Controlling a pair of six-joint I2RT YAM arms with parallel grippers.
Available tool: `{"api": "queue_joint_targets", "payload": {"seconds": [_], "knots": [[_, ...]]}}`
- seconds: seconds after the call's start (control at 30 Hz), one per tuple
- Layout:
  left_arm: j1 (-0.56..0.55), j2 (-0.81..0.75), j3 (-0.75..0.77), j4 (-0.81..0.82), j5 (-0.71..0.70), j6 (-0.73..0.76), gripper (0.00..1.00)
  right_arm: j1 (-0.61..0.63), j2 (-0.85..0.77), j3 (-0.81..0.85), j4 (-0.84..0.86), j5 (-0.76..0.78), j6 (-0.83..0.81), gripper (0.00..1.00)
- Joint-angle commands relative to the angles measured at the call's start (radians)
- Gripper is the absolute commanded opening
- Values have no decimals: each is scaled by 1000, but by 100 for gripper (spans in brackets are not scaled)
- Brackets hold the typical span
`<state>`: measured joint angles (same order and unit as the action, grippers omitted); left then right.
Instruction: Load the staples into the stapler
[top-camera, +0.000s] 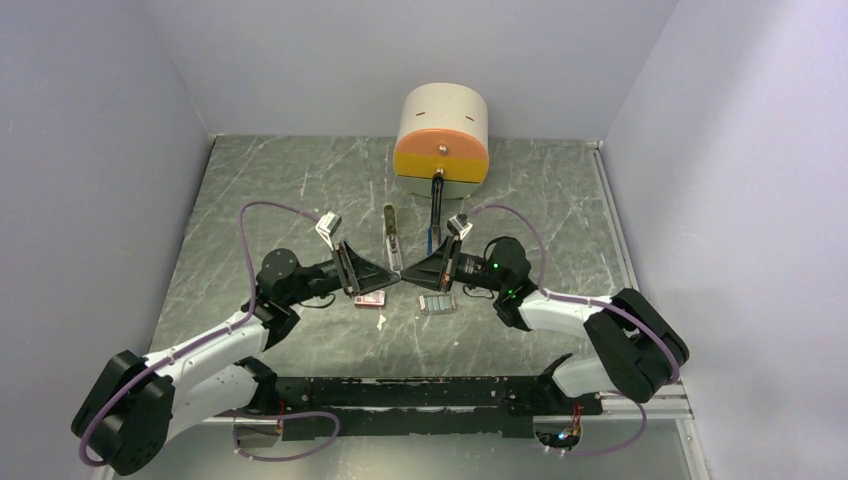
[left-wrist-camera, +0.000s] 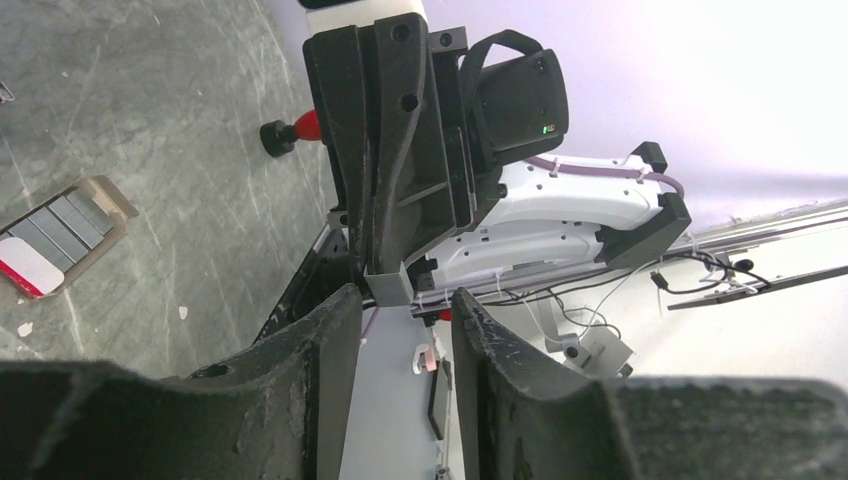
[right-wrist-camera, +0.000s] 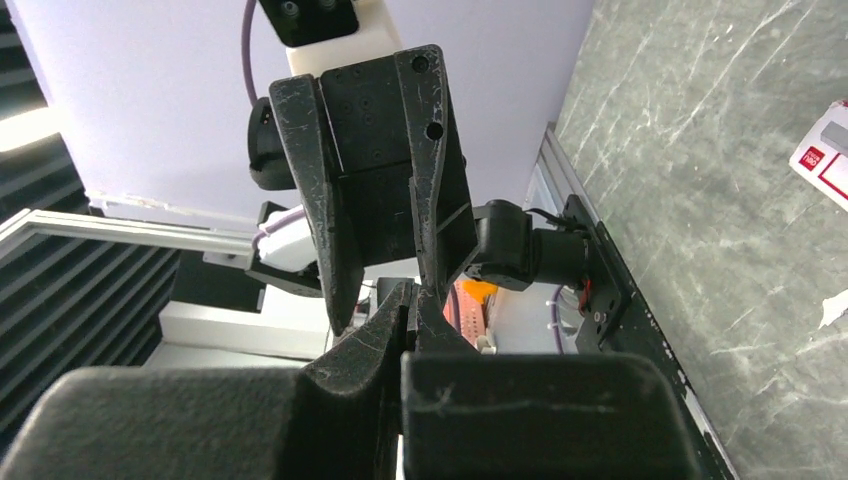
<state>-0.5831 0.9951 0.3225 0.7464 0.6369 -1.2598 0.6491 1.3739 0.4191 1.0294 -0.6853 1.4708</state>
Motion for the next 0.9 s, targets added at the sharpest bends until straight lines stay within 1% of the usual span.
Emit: {"api": "queue_joint_targets", "payload": {"seconds": [0.0, 0.13, 0.33, 0.53, 0.57, 0.73, 0.8, 0.87], "knots": [[-11, -3, 34, 21, 4, 33, 42, -5, -22, 16, -44, -14, -54, 0], [-13, 4, 34, 13, 4, 41, 40, -6, -20, 20, -52, -21, -63, 0], [-15, 3, 58, -32, -3, 64, 41, -6, -18, 23, -72, -36, -88, 0], [-15, -5, 70, -115, -23, 108, 37, -6, -36, 35, -152, -39, -162, 0], [-15, -9, 71, -127, -27, 117, 37, -6, -38, 35, -156, -40, -165, 0], [-15, -36, 86, -221, -51, 176, 47, -6, -48, 32, -168, -43, -171, 0], [-15, -47, 93, -257, -65, 202, 48, -6, -51, 31, -170, -43, -172, 0], [-15, -52, 98, -269, -70, 212, 48, -6, -53, 32, -172, -44, -173, 0]]}}
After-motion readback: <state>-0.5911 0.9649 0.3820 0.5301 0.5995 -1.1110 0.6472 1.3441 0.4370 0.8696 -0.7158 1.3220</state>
